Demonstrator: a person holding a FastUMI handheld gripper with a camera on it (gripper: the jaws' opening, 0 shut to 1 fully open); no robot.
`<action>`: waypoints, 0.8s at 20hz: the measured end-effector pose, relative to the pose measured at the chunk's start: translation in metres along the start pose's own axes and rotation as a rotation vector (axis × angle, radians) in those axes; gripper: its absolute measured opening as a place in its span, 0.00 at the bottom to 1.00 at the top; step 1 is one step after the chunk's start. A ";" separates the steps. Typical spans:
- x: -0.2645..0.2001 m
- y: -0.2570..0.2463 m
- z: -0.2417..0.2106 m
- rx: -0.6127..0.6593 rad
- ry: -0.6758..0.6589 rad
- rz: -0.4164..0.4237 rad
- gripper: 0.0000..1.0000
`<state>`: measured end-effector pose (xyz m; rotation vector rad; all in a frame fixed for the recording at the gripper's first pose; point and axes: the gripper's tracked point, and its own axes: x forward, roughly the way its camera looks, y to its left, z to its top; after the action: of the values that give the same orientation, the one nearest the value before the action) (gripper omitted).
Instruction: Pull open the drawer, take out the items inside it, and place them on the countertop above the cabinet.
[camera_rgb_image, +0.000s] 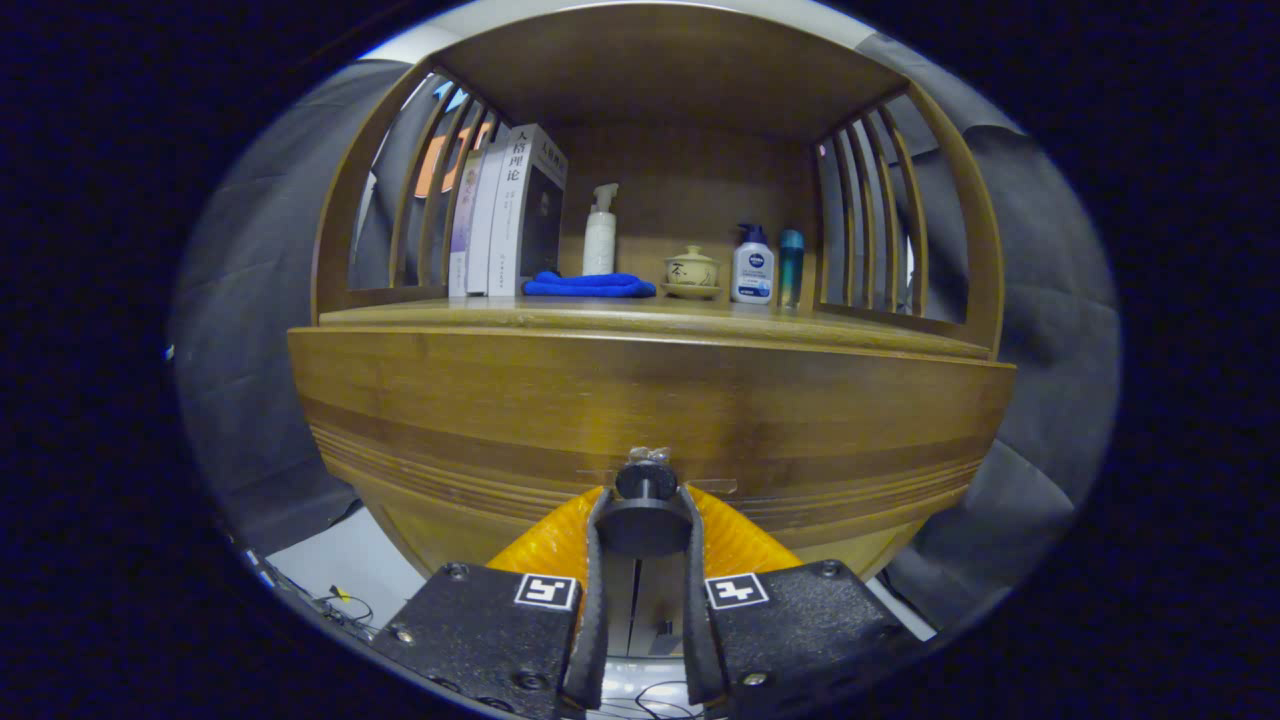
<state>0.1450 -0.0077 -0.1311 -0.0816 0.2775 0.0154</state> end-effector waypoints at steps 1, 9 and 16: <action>-0.006 0.000 -0.002 -0.001 0.001 0.002 0.34; -0.075 0.003 -0.024 0.008 0.004 0.004 0.34; -0.124 0.002 -0.046 0.023 0.052 0.018 0.33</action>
<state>0.0130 -0.0101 -0.1409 -0.0568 0.3306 0.0278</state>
